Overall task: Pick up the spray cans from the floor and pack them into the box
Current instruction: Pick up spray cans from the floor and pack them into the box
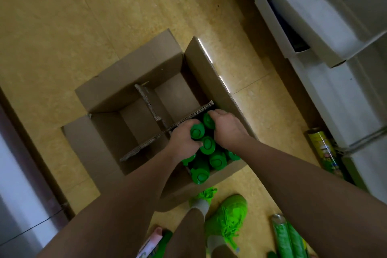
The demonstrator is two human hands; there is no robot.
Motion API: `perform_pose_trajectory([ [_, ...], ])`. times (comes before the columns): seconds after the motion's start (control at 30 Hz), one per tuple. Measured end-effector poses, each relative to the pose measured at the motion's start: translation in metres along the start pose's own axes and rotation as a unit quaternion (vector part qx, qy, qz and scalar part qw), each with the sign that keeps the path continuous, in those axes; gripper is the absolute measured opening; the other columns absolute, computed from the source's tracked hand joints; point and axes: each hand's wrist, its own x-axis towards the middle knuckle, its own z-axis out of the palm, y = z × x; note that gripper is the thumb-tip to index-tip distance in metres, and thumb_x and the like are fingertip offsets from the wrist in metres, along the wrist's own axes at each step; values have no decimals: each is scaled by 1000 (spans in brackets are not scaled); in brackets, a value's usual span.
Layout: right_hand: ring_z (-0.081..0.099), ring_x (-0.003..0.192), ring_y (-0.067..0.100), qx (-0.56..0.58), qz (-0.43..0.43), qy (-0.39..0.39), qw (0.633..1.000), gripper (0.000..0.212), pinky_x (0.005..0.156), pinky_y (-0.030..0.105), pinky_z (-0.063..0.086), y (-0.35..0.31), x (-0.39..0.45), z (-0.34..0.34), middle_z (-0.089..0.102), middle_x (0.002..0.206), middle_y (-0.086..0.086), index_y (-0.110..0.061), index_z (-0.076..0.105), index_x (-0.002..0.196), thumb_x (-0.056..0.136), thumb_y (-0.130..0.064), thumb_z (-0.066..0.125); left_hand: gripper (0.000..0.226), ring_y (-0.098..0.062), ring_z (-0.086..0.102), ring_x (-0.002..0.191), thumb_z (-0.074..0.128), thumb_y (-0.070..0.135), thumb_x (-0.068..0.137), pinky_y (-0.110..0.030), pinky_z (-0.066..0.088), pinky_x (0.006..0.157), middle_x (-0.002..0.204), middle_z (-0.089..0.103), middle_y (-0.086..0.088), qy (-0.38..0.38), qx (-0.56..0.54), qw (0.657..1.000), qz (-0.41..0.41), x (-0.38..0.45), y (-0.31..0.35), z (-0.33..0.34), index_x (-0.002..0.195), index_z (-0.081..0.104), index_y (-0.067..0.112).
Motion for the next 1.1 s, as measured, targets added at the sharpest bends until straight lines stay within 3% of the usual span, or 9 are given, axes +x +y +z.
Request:
perform_pose_trajectory([
  [0.1, 50, 123, 30, 37, 24, 41, 998, 63, 99, 36, 49, 2, -21, -8, 52, 136, 4, -16, 46, 143, 82, -7, 59, 63, -21, 57, 120, 77, 12, 82, -39, 48, 104, 127, 59, 1, -12, 26, 999, -23, -7, 5, -9, 137, 51, 26],
  [0.23, 49, 121, 28, 61, 90, 123, 986, 54, 98, 36, 47, 25, -62, -24, 56, 134, 4, -16, 49, 141, 88, -16, 56, 57, -26, 63, 110, 75, 23, 86, -35, 56, 87, 125, 56, -3, -19, 52, 997, -58, -16, 26, -15, 138, 50, 28],
  [0.4, 39, 134, 31, 76, 220, 174, 957, 57, 108, 42, 36, 77, -129, -24, 44, 148, 11, -20, 41, 146, 93, -32, 58, 55, -29, 50, 126, 69, 38, 88, -35, 41, 103, 133, 57, -7, 47, 179, 979, 88, -26, 81, 7, 138, 54, 17],
  [0.53, 41, 131, 32, 116, 314, 204, 920, 61, 105, 43, 39, 130, -193, 8, 45, 147, 9, -20, 38, 147, 93, -38, 57, 59, -28, 33, 143, 63, 44, 91, -45, 31, 117, 154, 39, -6, 27, 271, 936, 223, -41, 136, 59, 144, 47, 21],
  [0.7, 43, 129, 34, 169, 409, 215, 871, 67, 104, 43, 40, 189, -281, 83, 44, 147, 11, -21, 35, 149, 90, -42, 60, 66, -30, 22, 148, 59, 45, 94, -44, 22, 120, 161, 27, -10, -17, 370, 865, 337, -73, 166, 164, 152, 37, 20],
  [0.87, 42, 130, 37, 229, 490, 210, 815, 72, 105, 44, 40, 218, -363, 176, 41, 148, 14, -20, 36, 149, 87, -43, 64, 70, -29, 19, 149, 58, 46, 94, -40, 20, 121, 163, 22, -9, -73, 422, 819, 382, -117, 146, 272, 154, 31, 22],
  [1.1, 47, 123, 39, 303, 536, 216, 758, 70, 101, 45, 42, 219, -434, 293, 49, 140, 15, -18, 44, 144, 82, -38, 69, 70, -31, 21, 149, 61, 47, 91, -43, 23, 120, 161, 26, -10, -128, 499, 745, 424, -160, 89, 378, 152, 34, 27],
])
